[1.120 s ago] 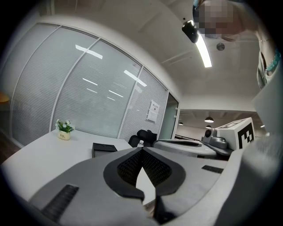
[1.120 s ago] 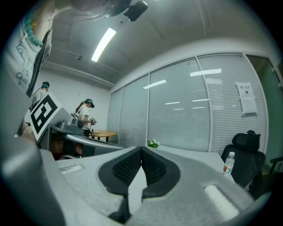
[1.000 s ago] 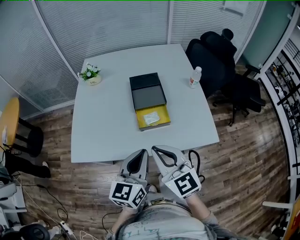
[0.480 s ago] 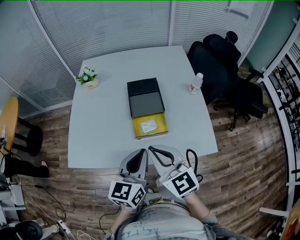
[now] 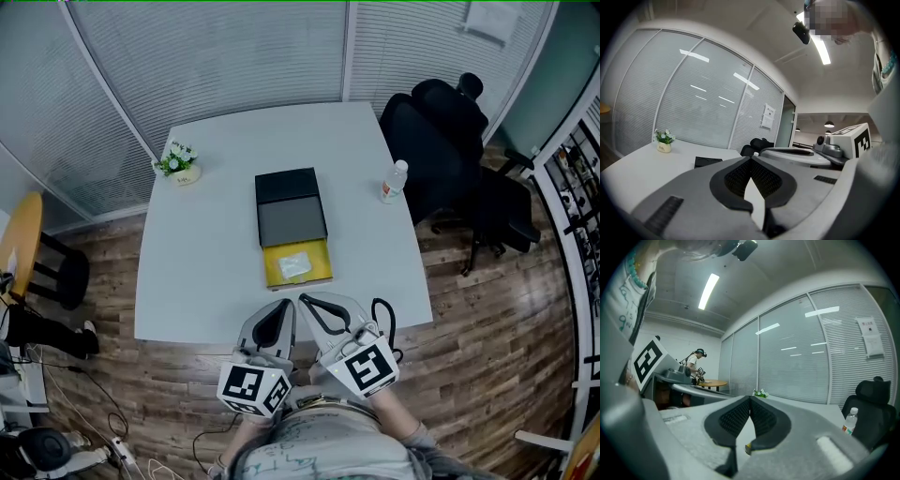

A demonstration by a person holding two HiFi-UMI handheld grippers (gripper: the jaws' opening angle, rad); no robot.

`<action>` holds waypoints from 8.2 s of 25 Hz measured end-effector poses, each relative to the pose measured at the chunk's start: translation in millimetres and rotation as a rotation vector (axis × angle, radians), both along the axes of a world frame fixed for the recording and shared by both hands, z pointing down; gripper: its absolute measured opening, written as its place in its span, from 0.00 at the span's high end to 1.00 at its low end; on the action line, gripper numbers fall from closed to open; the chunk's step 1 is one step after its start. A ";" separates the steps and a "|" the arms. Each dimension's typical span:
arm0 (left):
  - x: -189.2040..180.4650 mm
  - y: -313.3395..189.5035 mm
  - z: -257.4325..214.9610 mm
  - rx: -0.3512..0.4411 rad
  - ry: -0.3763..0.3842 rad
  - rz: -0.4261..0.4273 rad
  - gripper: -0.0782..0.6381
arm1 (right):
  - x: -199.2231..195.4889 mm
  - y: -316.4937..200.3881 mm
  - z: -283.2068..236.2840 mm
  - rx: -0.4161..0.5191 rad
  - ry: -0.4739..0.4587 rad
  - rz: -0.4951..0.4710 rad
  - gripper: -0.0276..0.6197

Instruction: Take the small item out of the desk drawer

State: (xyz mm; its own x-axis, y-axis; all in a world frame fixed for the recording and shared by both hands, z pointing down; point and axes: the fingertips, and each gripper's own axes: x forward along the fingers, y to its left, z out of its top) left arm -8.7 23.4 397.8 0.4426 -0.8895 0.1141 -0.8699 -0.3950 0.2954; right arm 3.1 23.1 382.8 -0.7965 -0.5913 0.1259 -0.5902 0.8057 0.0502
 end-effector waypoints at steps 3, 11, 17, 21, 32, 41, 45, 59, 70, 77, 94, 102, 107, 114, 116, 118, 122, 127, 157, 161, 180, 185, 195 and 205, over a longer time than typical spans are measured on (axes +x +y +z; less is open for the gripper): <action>6.6 -4.5 -0.3 0.006 0.006 -0.018 0.90 | 5.7 -5.7 1.6 -0.011 0.010 -0.018 0.95; 6.3 -6.5 10.0 -0.019 0.018 -0.086 0.90 | 3.2 -13.1 8.0 -0.005 0.020 -0.095 0.95; -0.4 -15.3 10.8 -0.018 0.012 -0.108 0.90 | 1.5 -19.6 10.0 -0.010 0.027 -0.108 0.95; -3.5 -24.5 12.3 -0.021 0.011 -0.084 0.90 | -0.9 -28.4 10.6 -0.011 0.021 -0.082 0.95; -31.5 -63.7 6.9 -0.017 -0.001 -0.017 0.90 | -24.9 -65.7 7.2 -0.007 0.026 -0.008 0.95; -55.0 -87.6 15.1 -0.033 0.017 0.026 0.90 | -48.3 -88.6 15.3 -0.026 0.048 0.021 0.95; -64.8 -100.8 16.5 -0.037 0.025 0.059 0.90 | -59.6 -100.9 17.6 -0.039 0.061 0.044 0.95; -112.8 -136.0 28.5 -0.047 0.025 0.182 0.90 | -114.5 -137.6 38.6 -0.038 0.095 0.091 0.95; -119.8 -149.6 33.7 -0.052 0.029 0.180 0.90 | -113.3 -147.5 46.5 -0.064 0.120 0.090 0.95; -97.6 -153.8 25.1 -0.047 0.017 0.118 0.90 | -91.9 -153.3 36.6 -0.044 0.120 0.010 0.95; -74.0 -165.3 23.8 -0.048 -0.008 0.034 0.90 | -65.7 -163.4 37.2 -0.044 0.108 -0.057 0.95; -70.3 -167.5 29.4 -0.065 -0.006 0.039 0.90 | -63.7 -167.6 48.0 -0.041 0.150 -0.065 0.95; -73.7 -167.7 32.3 -0.076 0.002 0.039 0.90 | -62.9 -170.7 70.2 -0.033 0.273 -0.071 0.95; -84.8 -168.9 35.3 -0.083 0.018 0.029 0.90 | -66.4 -170.6 121.2 -0.037 0.474 -0.135 0.95; -87.5 -169.5 37.0 -0.086 0.019 0.026 0.90 | -67.3 -170.0 137.0 -0.046 0.527 -0.162 0.95; -88.8 -170.5 37.9 -0.089 0.021 0.026 0.90 | -67.1 -170.5 151.6 -0.063 0.567 -0.186 0.95; -93.3 -172.7 40.2 -0.095 0.027 0.025 0.90 | -68.5 -172.3 181.8 -0.107 0.635 -0.225 0.95; -99.6 -175.0 46.6 -0.110 0.027 0.023 0.90 | -68.1 -174.3 222.1 -0.145 0.714 -0.260 0.95; -106.3 -177.8 69.9 -0.182 0.047 0.055 0.90 | -61.3 -164.0 313.2 -0.371 0.857 -0.394 0.85; -109.2 -177.1 70.8 -0.183 0.047 0.052 0.90 | -64.9 -166.9 309.3 -0.400 0.832 -0.419 0.82; -104.6 -174.4 77.0 -0.201 0.039 0.064 0.90 | -63.1 -165.6 344.9 -0.404 0.965 -0.468 0.93; -101.0 -175.7 76.6 -0.202 0.040 0.071 0.90 | -62.2 -166.2 345.8 -0.400 0.966 -0.467 0.94; -98.0 -171.4 77.3 -0.208 0.035 0.078 0.90 | -60.6 -164.9 346.4 -0.397 0.966 -0.467 0.94; -94.6 -170.2 74.4 -0.209 0.037 0.090 0.90 | -60.5 -165.3 343.0 -0.380 0.966 -0.474 0.95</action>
